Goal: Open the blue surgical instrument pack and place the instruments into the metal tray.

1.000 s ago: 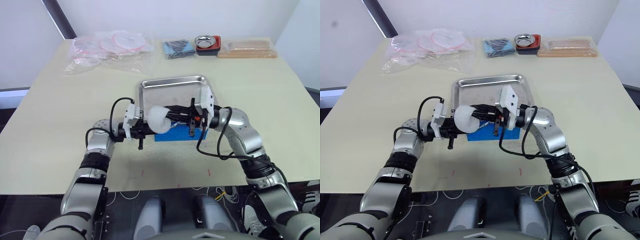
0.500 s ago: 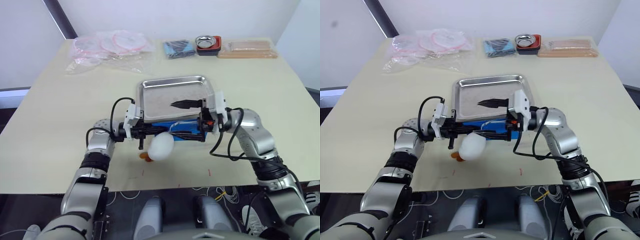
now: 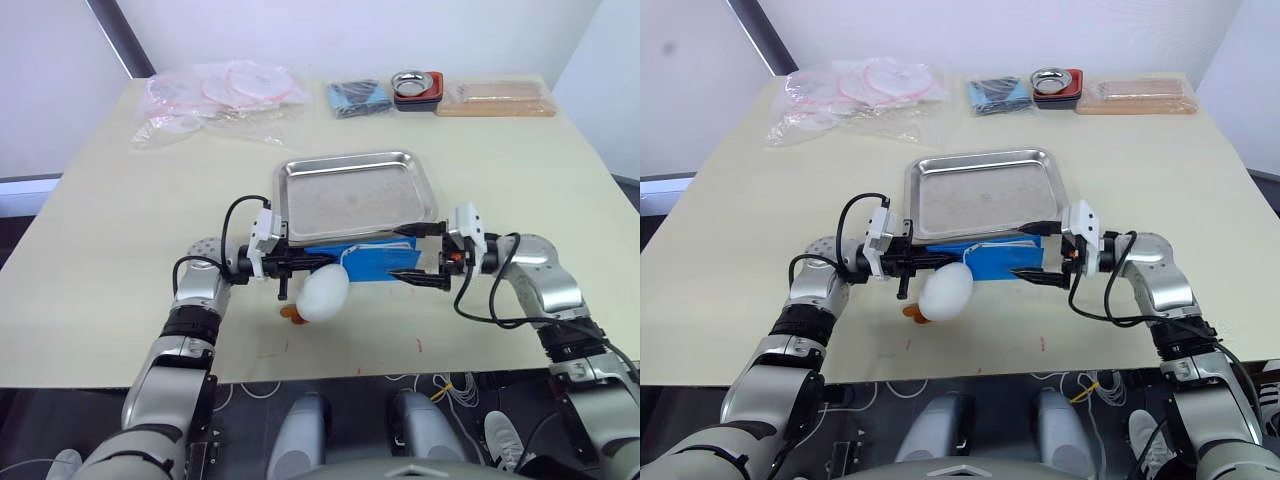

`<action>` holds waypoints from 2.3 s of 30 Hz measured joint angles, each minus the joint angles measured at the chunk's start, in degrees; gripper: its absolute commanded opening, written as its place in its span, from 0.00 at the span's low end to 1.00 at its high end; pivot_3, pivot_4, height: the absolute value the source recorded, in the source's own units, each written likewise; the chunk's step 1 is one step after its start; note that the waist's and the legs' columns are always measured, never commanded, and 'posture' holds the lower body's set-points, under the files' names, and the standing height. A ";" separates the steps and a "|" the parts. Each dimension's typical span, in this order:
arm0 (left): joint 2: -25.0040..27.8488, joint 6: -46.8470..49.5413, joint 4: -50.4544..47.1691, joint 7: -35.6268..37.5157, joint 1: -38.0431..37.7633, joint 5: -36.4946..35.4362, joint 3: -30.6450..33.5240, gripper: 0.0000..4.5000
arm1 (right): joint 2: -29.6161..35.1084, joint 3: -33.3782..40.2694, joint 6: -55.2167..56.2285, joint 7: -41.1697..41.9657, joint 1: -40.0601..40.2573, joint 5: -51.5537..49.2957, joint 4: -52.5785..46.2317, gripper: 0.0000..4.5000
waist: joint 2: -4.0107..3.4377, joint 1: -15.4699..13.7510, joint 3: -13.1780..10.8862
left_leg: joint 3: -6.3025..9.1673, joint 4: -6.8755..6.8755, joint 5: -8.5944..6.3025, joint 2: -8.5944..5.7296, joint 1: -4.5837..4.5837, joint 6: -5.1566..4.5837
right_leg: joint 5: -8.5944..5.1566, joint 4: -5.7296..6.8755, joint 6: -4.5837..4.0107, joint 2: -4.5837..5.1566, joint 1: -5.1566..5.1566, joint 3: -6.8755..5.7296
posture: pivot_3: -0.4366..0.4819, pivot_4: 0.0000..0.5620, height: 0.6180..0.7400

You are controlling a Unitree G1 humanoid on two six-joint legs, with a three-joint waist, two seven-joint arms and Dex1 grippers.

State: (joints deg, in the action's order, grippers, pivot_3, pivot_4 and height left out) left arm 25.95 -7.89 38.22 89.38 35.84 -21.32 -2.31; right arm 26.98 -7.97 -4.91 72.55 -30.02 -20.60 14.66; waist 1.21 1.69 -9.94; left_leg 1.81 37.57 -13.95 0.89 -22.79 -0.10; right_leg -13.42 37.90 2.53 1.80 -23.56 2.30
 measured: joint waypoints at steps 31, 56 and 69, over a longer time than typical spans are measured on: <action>0.03 0.03 -0.63 -0.35 0.02 0.15 -0.37 0.00 | -2.69 0.19 5.25 5.15 -2.87 1.69 8.53 0.02 | -0.03 0.55 0.01 | 1.53 -0.01 -0.02 -0.61 -0.01 -0.02 | -0.69 0.00 -0.04 0.62 0.70 -1.51 | 0.48 0.27 1.00; 10.66 14.95 -23.59 -5.62 -16.63 -5.95 6.81 0.99 | -3.44 0.15 6.29 6.17 -3.40 2.16 9.14 0.00 | -0.23 0.69 -0.12 | 1.63 -0.11 0.00 -0.49 0.18 0.02 | -0.73 0.14 -0.15 0.53 0.67 -1.34 | 0.48 0.27 1.00; 9.99 21.39 -36.38 -11.77 -27.34 -8.87 6.66 0.99 | -3.92 0.15 6.57 6.80 -4.17 2.22 10.77 0.00 | -0.26 0.57 -0.13 | 1.55 -0.12 0.00 -0.46 0.28 0.02 | -0.72 0.15 -0.16 0.51 0.65 -1.14 | 0.48 0.27 1.00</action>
State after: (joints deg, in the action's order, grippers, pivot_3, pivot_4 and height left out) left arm 35.94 13.50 1.83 77.60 8.49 -30.18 4.35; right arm 23.06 -7.82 1.65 79.34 -34.20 -18.39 25.42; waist 0.95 2.26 -10.08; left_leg 3.36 37.46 -13.94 0.43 -22.50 -0.08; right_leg -14.14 38.05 2.37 2.31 -22.92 1.16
